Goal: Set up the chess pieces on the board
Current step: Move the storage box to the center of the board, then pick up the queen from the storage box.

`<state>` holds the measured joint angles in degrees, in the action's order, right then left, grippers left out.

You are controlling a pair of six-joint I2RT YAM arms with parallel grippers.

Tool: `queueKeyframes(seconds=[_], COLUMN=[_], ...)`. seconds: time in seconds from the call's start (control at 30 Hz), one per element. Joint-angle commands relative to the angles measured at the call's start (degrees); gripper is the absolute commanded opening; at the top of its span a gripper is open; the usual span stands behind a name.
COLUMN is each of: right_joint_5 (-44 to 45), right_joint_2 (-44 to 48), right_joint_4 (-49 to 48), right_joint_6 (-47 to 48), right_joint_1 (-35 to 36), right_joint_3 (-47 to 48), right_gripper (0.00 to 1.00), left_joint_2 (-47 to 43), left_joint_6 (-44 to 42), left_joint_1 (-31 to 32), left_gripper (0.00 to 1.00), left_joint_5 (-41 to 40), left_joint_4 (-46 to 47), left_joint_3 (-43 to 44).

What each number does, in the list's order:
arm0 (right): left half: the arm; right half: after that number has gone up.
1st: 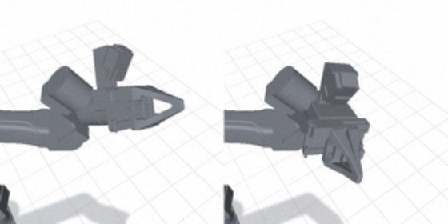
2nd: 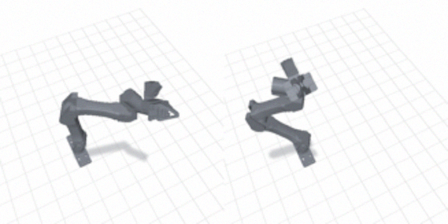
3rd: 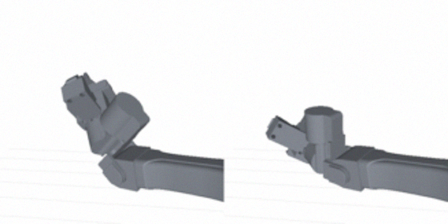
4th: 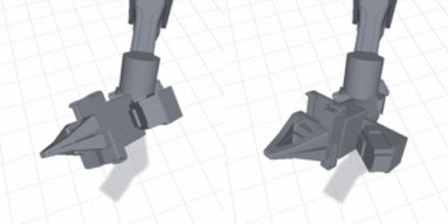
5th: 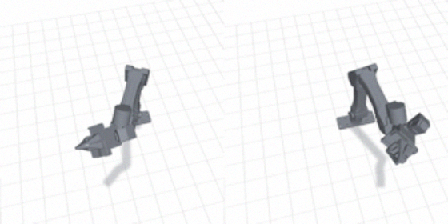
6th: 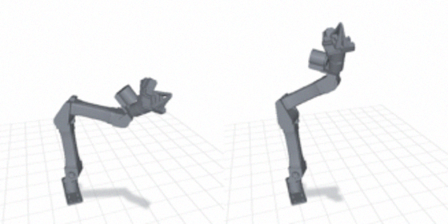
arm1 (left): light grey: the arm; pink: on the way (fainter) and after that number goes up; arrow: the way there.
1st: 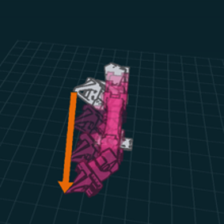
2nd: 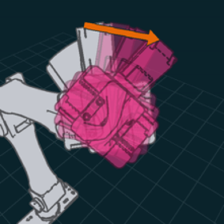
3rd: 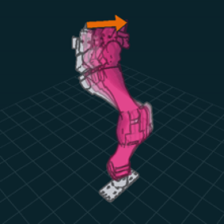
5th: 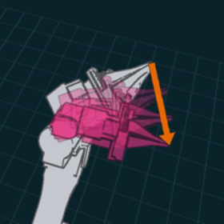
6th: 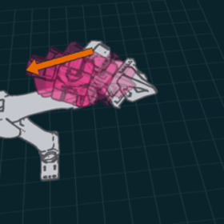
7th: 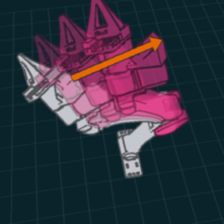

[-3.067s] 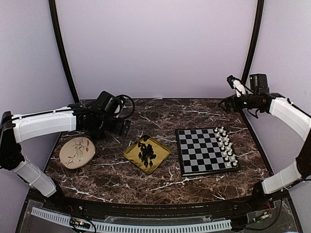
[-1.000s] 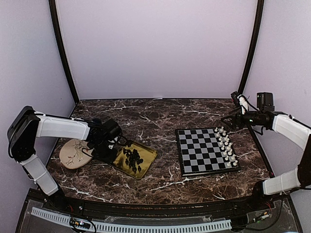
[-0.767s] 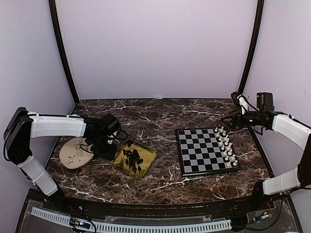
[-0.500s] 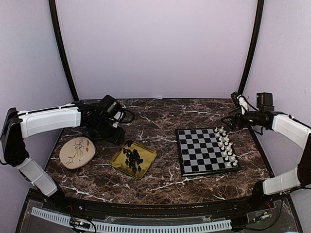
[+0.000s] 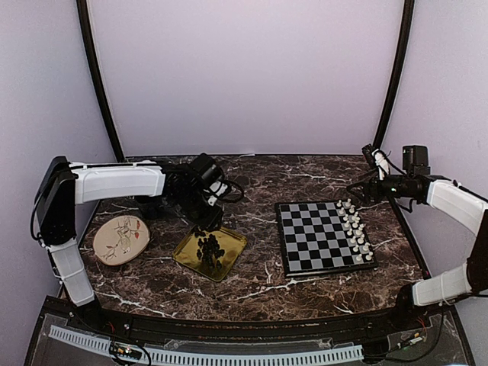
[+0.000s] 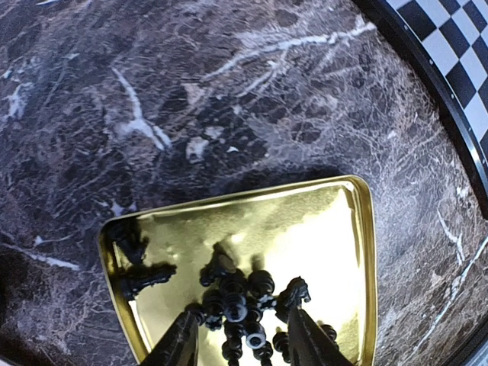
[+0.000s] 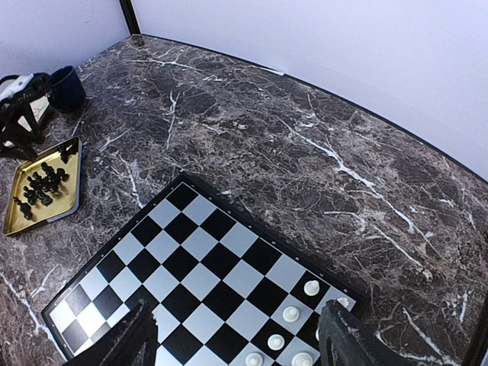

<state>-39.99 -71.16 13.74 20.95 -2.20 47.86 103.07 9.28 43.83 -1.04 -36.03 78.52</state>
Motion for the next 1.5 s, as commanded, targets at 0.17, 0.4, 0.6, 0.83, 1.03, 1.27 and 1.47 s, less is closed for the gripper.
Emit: queueKeyframes(seconds=[0.17,0.4,0.6,0.83,1.03,1.27,1.47], right_joint_5=[0.1,0.1,0.2,0.0,0.1,0.1,0.1], right_joint_2=[0.5,0.7,0.8,1.1,1.3,1.2,1.1], right_joint_4=[-1.4,-1.3,-1.2,-1.1,-1.0,-0.9,-0.9], right_joint_6=[0.9,1.2,1.3,1.4,1.6,1.8,1.9], right_joint_1=[-0.1,-0.1,-0.2,-0.1,-0.1,-0.1,-0.1], right_joint_3=[-0.6,-0.7,-0.7,-0.7,-0.8,-0.8,-0.8], right_gripper=[0.72,0.72,0.72,0.71,0.71,0.71,0.71], left_joint_2=[4.9,6.5,7.6,9.3,10.0,10.9,11.5], left_joint_6=[-0.8,-1.4,-1.6,-0.9,-1.2,-1.5,-1.6], left_joint_1=[1.5,1.5,1.5,1.5,1.5,1.5,1.5], left_gripper=[0.4,0.3,0.34,0.34,0.3,0.26,0.18], left_joint_5=[-1.8,-1.9,-1.8,-2.8,-3.2,-3.5,-3.3], left_joint_4=[-5.7,-8.6,-10.0,-10.4,-10.4,-10.3,-10.1], left_joint_3=[4.9,5.8,6.3,7.2,7.4,7.7,8.0])
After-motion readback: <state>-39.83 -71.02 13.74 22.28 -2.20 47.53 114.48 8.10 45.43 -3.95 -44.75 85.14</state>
